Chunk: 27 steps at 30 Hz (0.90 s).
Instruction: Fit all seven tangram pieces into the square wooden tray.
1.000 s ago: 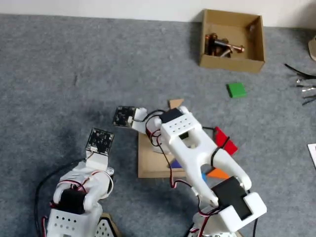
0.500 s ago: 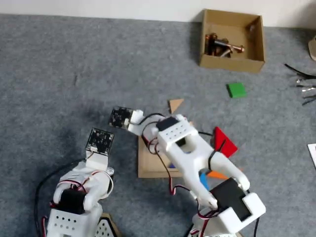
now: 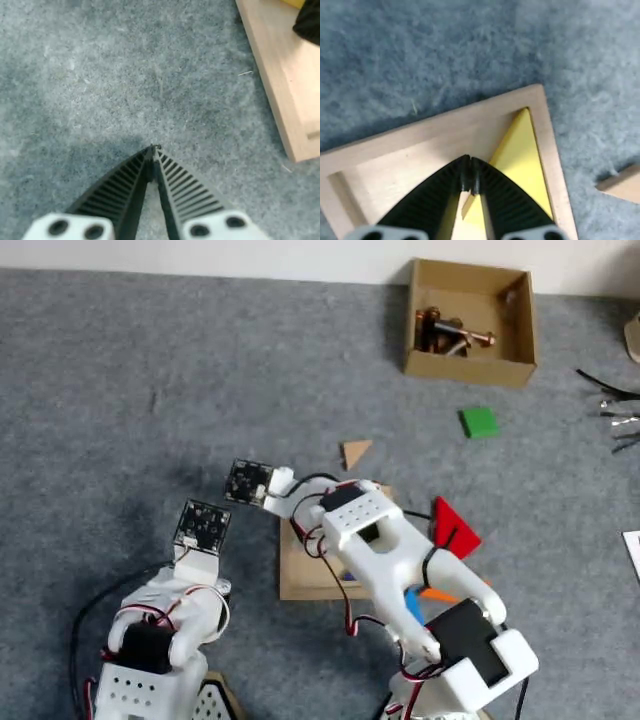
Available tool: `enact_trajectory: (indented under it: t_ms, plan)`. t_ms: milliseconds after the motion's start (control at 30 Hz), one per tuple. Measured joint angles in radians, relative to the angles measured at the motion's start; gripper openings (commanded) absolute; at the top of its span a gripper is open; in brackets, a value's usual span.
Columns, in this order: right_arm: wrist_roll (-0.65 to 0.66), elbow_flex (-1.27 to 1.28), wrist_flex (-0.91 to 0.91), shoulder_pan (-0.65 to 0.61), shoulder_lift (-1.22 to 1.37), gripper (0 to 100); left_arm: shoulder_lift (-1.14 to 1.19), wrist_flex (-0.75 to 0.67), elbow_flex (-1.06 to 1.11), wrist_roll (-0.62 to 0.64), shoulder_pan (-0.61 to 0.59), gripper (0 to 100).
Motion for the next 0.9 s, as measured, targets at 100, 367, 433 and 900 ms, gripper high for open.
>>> enact_trajectory:
  t_ms: [100,367,433,900]
  plan:
    - [0.000,0.000,0.000,0.020,0.000,0.5,0.000,0.000,0.000,0.000,0.000,1]
    - [-0.006,0.000,0.097,0.031,-0.006,0.9,0.000,0.000,0.000,0.000,0.000,1]
    - [-0.049,-0.021,0.146,0.031,-0.008,0.9,0.000,0.000,0.000,0.000,0.000,1]
    - [-0.307,-0.591,0.795,0.100,-0.008,1.0,0.000,0.000,0.000,0.000,0.000,1]
